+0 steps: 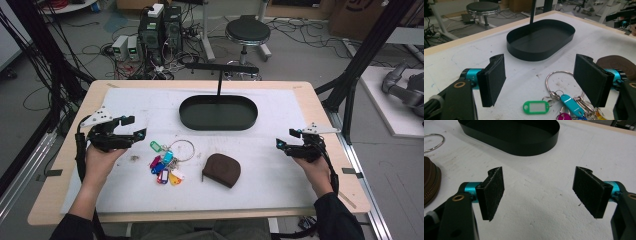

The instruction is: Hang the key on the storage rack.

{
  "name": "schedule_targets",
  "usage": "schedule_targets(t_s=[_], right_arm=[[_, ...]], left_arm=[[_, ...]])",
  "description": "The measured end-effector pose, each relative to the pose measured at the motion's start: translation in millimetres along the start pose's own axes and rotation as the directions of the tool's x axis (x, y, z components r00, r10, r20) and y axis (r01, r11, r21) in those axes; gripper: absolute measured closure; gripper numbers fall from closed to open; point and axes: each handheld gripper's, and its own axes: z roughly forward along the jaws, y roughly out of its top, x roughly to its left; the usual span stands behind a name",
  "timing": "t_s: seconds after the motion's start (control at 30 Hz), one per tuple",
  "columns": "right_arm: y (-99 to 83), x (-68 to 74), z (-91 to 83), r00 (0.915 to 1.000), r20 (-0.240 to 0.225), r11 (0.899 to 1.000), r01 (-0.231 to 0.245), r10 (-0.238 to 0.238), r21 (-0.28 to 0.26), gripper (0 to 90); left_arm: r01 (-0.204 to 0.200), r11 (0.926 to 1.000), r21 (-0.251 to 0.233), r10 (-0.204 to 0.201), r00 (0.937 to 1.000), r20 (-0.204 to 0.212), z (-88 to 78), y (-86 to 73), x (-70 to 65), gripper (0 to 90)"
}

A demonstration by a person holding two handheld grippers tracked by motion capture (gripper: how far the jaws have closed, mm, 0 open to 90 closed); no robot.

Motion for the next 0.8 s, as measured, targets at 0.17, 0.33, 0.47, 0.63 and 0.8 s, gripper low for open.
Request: schedule_targets(t_s=[0.17,0.33,0.47,0.63,0.8], right_arm=[[0.1,1.0,2.5,0.9998,0.008,1.000,0.016,-0.016,0.003,26.5],[0.6,2.7,-2.0,0.9996,0.019,1.000,0.021,-0.021,-0.010,26.7],[0.4,1.4,-3.1,0.9995,0.026,1.000,0.018,-0.018,-0.012,26.7],[0.4,0.9,-5.5,0.9992,0.039,1.000,0.012,-0.012,-0.014,26.8],[0.6,-1.4,-5.5,0.9987,0.051,1.000,0.006,-0.005,-0.021,27.0]], left_arm=[[0.017,0.9998,-0.002,-0.017,0.9998,-0.003,-3.0,3.2,1.1,25.9],[0.017,0.9999,-0.001,-0.017,0.9998,0.009,-1.4,6.9,-0.5,25.9],[0.000,1.0000,0.005,0.000,0.9995,0.033,3.4,12.7,-4.5,25.9],[0.005,0.9999,0.015,-0.006,0.9974,0.072,14.1,22.5,-11.3,25.9],[-0.001,0.9996,0.027,-0.002,0.9955,0.095,24.1,27.4,-16.9,25.9]])
